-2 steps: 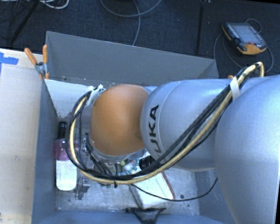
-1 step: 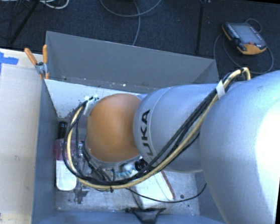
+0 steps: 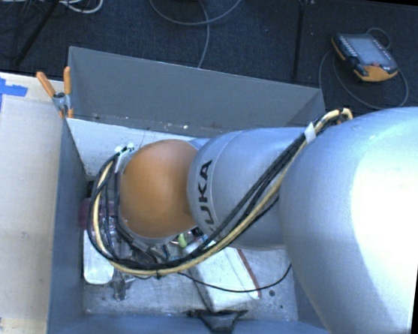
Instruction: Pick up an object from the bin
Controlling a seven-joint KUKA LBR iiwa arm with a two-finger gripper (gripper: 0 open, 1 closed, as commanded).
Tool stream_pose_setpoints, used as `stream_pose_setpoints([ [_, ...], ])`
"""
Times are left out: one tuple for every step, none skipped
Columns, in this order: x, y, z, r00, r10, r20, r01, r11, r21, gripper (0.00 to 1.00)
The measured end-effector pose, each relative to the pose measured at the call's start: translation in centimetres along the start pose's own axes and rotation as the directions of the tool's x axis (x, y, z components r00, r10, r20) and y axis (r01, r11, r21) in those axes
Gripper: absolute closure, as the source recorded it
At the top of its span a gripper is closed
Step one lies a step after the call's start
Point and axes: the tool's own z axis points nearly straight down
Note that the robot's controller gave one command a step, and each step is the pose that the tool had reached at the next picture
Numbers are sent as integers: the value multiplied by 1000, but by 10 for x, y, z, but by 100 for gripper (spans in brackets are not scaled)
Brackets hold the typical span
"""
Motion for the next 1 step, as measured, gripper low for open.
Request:
stream_pose_setpoints([
  [4, -13, 5, 982, -187, 30, 187, 982, 1, 100],
])
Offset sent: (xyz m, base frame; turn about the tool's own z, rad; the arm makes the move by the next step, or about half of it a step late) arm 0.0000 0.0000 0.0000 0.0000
